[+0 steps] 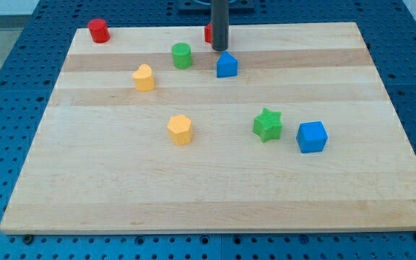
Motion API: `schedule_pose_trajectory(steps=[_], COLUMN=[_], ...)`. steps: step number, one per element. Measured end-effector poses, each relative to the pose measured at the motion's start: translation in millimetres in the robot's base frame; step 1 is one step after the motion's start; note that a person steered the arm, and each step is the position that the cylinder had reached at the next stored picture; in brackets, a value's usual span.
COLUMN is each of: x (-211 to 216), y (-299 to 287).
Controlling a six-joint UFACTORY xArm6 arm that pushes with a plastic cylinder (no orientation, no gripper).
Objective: Move the blue triangle diagonally top left to the green star
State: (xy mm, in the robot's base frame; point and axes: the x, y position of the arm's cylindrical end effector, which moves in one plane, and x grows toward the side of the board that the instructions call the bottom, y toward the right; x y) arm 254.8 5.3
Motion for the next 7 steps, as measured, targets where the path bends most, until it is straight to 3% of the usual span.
schedule_pose_trajectory(steps=[2,4,7], x=[-15.5,67.0,90.1], y=[-0.8,5.0,-7.5])
